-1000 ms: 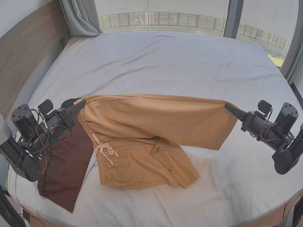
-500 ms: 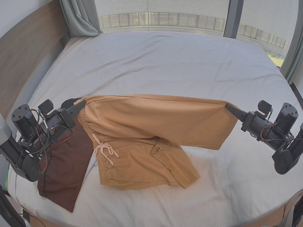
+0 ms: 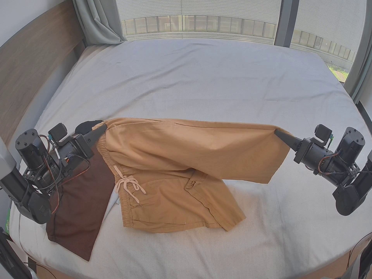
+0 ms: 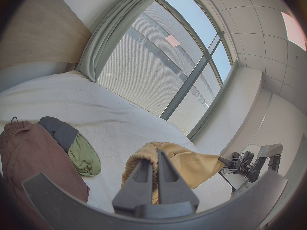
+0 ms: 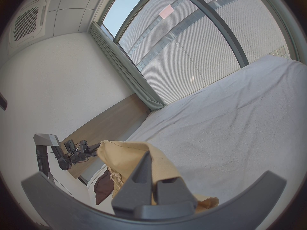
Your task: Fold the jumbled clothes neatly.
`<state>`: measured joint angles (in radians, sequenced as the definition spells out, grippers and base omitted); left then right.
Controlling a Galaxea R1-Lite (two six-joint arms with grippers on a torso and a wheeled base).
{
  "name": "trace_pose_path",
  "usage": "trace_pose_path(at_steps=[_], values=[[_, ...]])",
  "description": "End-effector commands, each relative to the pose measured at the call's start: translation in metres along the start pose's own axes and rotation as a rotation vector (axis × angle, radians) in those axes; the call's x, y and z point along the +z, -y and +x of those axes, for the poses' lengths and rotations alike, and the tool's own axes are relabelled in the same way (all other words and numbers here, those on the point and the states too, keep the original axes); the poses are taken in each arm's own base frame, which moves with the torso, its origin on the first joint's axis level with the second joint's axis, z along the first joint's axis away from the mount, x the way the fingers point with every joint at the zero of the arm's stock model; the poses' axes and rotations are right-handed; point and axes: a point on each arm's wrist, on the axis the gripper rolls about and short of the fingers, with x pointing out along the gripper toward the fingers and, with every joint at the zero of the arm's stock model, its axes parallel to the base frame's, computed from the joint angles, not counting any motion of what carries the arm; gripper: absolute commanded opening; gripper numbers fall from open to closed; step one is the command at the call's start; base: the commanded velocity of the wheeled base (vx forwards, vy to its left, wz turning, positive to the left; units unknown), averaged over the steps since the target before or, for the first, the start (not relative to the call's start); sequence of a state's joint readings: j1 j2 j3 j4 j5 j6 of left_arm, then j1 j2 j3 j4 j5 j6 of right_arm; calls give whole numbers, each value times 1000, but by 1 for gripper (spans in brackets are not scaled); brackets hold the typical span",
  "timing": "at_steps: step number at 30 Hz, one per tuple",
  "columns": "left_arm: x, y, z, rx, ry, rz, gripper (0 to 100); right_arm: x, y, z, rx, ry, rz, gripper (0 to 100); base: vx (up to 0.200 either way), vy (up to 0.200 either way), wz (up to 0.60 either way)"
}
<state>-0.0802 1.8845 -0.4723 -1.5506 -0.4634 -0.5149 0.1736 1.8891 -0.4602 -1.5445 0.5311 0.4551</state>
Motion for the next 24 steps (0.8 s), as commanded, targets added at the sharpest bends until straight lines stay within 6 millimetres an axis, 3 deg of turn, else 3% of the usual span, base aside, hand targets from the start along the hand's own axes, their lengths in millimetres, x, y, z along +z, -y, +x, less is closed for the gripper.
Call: trace_pose_path(at_steps=[1,24], values=[[-6,-6,5,7,-17,-8,0,-6,4,3,-6,-18,13,0,0,0,0],[-17,-23,59,58,74,-1,0,-11,36,40,-12,11,0,0,0,0,0]])
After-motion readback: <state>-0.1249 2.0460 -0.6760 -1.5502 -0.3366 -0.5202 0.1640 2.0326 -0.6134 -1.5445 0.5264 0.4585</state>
